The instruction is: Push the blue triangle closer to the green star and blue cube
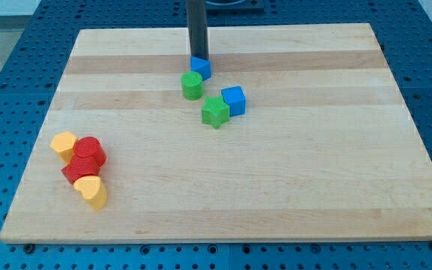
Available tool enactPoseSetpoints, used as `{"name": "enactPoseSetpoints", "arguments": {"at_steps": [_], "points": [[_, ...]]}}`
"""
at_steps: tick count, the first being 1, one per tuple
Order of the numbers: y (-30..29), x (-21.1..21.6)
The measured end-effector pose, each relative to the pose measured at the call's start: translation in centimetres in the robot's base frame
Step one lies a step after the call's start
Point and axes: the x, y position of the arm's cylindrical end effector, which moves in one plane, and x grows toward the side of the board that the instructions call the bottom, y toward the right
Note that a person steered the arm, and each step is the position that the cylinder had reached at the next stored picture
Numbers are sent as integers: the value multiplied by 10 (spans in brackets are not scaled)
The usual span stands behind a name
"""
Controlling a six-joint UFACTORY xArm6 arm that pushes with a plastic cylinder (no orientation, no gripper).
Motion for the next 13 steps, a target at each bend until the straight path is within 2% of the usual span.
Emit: {"name": "enactPoseSetpoints", "arguments": {"at_steps": [1, 2, 3, 4, 6, 8, 10, 13], "points": [[-2, 0], [-48, 15], [-52, 17], [-50, 18], [2, 23], [3, 23], [4, 3], [12, 5]]}}
